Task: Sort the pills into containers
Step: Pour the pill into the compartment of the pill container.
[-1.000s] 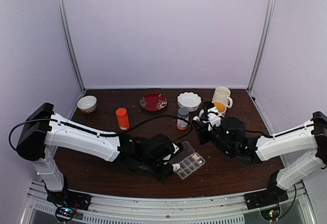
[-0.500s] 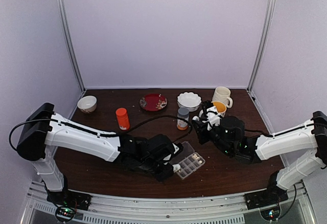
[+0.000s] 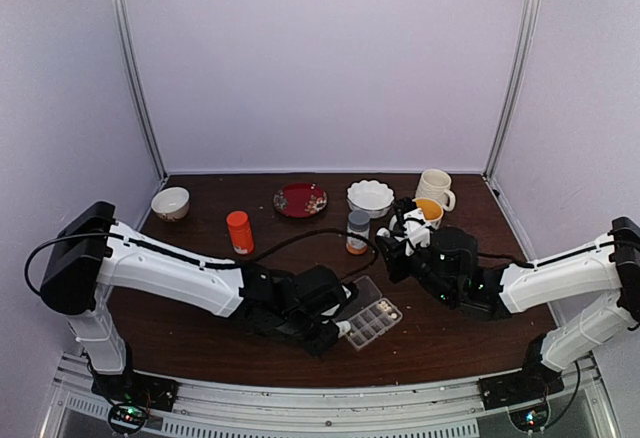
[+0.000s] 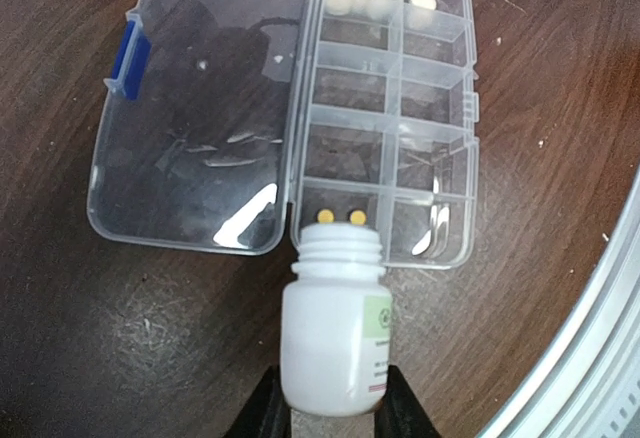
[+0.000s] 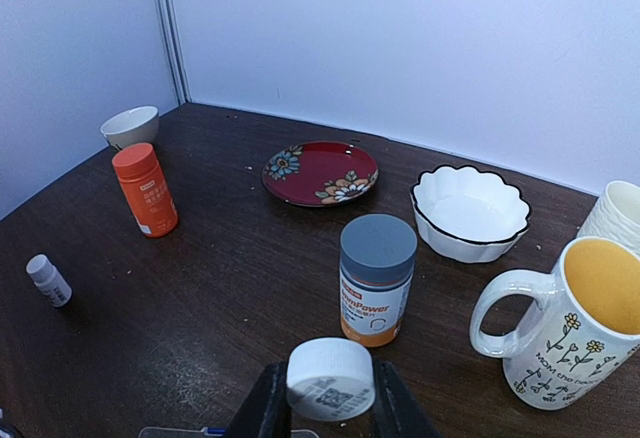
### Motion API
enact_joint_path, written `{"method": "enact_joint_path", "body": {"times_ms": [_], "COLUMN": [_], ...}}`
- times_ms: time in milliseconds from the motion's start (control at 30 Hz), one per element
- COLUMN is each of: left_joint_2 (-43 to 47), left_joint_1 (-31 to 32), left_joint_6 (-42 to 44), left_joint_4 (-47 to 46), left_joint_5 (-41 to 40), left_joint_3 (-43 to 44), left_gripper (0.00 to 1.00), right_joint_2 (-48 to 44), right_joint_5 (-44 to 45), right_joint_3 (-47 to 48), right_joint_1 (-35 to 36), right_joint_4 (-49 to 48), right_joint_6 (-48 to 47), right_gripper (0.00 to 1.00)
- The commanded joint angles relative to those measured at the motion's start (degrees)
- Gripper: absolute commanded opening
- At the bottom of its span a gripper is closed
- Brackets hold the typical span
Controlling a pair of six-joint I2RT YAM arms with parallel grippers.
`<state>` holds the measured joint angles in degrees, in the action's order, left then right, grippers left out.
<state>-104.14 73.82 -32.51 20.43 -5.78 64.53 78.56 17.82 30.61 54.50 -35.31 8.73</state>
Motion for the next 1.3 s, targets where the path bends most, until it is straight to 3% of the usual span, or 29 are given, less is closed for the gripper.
{"method": "enact_joint_path", "body": {"times_ms": [0, 500, 800, 1267], "left_joint_2": [3.2, -2.1, -2.1, -1.1], "left_joint_1": [-0.1, -0.2, -0.2, -0.2], "left_joint_6": [1.0, 0.1, 0.6, 0.6], "left_joint_4": [3.1, 2.4, 6.7, 2.3], "left_joint_5": [-1.5, 1.1, 0.6, 0.6], "left_joint_3": [3.4, 3.1, 6.0, 3.7], "left_gripper": [0.0, 0.0, 0.0, 0.0], "right_joint_2": [0.5, 0.6, 0.1, -16.9], "right_joint_5": [0.0, -0.4, -0.6, -5.3], "right_joint_3": [1.5, 1.7, 1.5, -8.6], "right_joint_1": [-0.3, -0.3, -0.3, -0.5], "right_joint_4": [0.3, 0.5, 1.0, 8.5], "right_joint_6": [-0.6, -0.6, -0.5, 7.9], "right_gripper": [0.0, 0.0, 0.0, 0.0]}}
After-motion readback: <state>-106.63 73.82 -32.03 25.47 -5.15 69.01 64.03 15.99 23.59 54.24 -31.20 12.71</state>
